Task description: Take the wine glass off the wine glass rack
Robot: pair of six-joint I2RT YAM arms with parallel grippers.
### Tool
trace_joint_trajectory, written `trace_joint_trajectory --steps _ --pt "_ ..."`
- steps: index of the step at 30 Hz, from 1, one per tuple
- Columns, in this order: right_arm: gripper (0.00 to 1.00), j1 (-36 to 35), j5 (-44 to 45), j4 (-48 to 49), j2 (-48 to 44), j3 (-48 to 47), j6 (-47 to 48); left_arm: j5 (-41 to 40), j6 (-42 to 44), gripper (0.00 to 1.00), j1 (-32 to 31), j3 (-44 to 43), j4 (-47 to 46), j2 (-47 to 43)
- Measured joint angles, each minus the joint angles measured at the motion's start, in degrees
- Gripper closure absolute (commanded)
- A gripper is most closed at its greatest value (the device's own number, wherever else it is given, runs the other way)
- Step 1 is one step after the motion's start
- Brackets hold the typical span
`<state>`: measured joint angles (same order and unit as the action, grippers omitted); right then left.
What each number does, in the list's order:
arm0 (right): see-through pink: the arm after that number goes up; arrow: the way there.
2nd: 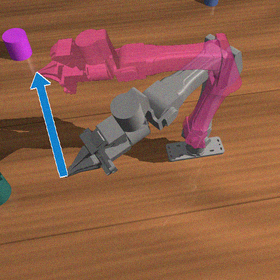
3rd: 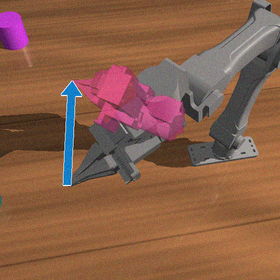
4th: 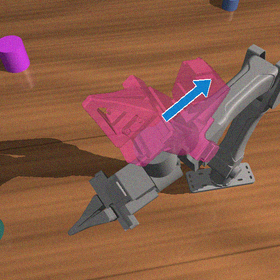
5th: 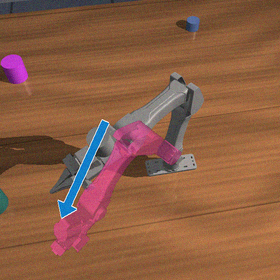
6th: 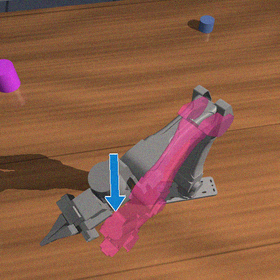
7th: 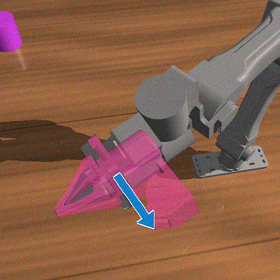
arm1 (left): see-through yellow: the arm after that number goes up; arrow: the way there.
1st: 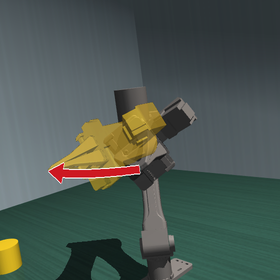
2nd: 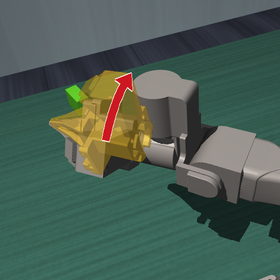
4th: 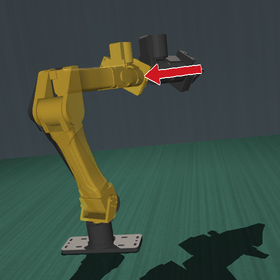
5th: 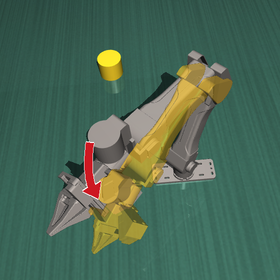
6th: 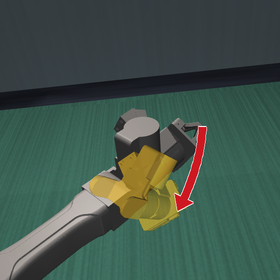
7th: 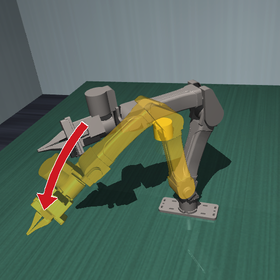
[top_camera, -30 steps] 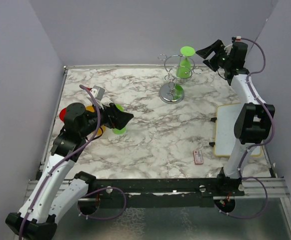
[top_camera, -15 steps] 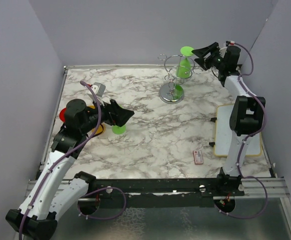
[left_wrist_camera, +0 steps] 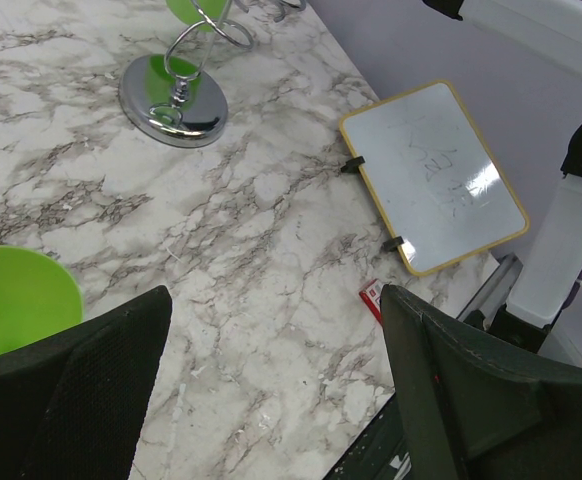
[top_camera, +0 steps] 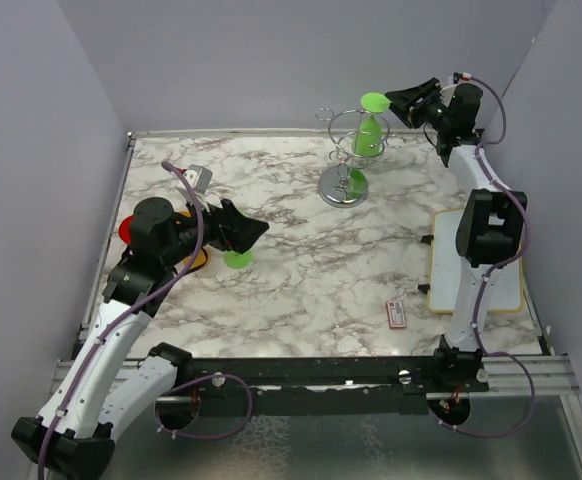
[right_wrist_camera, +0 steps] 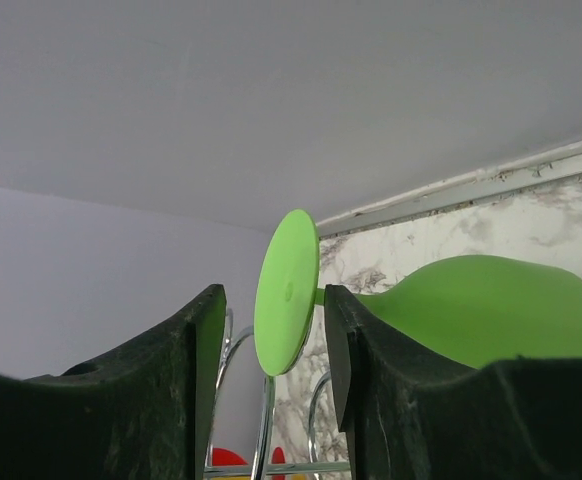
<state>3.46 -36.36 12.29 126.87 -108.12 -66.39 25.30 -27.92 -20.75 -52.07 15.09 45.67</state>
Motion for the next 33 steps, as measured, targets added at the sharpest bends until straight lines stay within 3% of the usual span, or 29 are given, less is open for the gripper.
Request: trace_joint_trajectory --steps 33 --pt "0.84 0.0 -2.4 1.0 1.1 -0.4 -5.1 0.0 0.0 0.13 0.0 0.0 0.0 0.2"
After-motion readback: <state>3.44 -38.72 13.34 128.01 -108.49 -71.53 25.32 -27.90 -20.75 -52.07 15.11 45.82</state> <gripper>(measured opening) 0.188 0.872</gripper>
